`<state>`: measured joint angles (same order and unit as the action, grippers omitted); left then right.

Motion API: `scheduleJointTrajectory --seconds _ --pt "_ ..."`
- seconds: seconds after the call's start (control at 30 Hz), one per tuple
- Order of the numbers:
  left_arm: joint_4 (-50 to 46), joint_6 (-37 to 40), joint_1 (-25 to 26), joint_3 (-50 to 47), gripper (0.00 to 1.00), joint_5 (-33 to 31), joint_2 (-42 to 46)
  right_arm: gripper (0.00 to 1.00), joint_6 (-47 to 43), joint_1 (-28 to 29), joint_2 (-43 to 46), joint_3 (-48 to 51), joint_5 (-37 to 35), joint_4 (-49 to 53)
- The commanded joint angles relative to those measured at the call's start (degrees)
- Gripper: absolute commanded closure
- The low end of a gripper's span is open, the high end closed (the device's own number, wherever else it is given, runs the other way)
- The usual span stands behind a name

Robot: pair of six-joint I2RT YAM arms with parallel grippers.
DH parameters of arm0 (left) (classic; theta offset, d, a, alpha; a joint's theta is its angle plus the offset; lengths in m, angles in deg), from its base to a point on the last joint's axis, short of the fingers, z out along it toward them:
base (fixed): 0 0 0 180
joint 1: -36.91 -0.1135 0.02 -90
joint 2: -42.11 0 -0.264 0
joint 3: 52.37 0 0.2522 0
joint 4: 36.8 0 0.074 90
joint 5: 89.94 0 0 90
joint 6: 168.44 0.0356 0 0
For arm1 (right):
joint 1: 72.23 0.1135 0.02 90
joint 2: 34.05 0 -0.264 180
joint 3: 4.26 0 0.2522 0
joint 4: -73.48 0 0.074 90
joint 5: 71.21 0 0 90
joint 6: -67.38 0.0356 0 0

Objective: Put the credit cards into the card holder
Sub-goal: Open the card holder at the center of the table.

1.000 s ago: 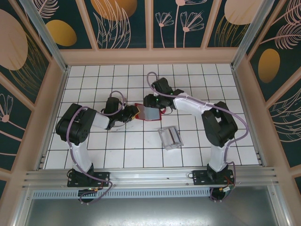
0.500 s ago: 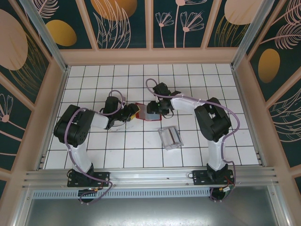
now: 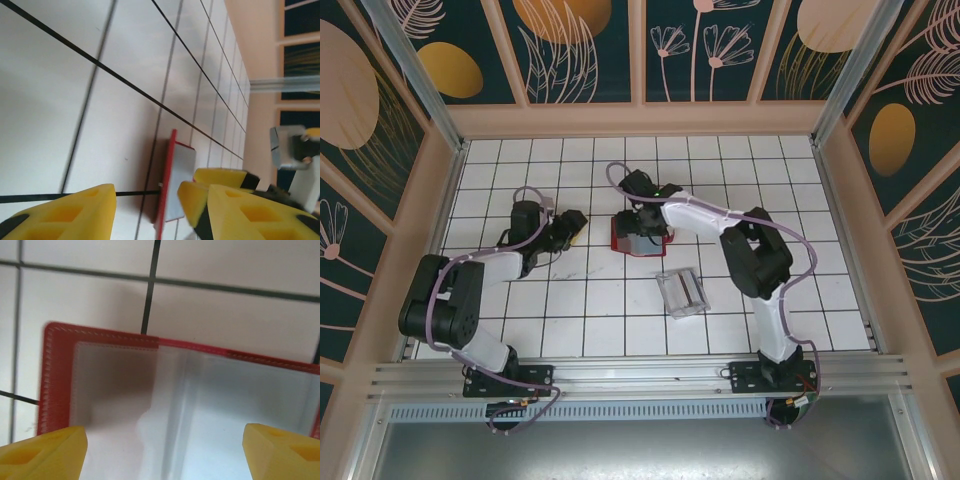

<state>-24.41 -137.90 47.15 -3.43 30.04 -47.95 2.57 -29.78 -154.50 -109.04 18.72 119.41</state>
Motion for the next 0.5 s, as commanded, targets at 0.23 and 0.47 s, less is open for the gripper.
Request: scheduleJointTrajectory --seconds 0.23,0.47 --pt "-7.2 6.9 -1.9 0.5 0.51 2.8 2.5 0.14 -1.0 2.8 -4.4 -3.8 -7.3 5.5" --pt "-20.4 17.9 -1.4 5.3 0.55 0.2 7.4 0.09 -1.1 3.4 8.0 1.1 -9.2 0.9"
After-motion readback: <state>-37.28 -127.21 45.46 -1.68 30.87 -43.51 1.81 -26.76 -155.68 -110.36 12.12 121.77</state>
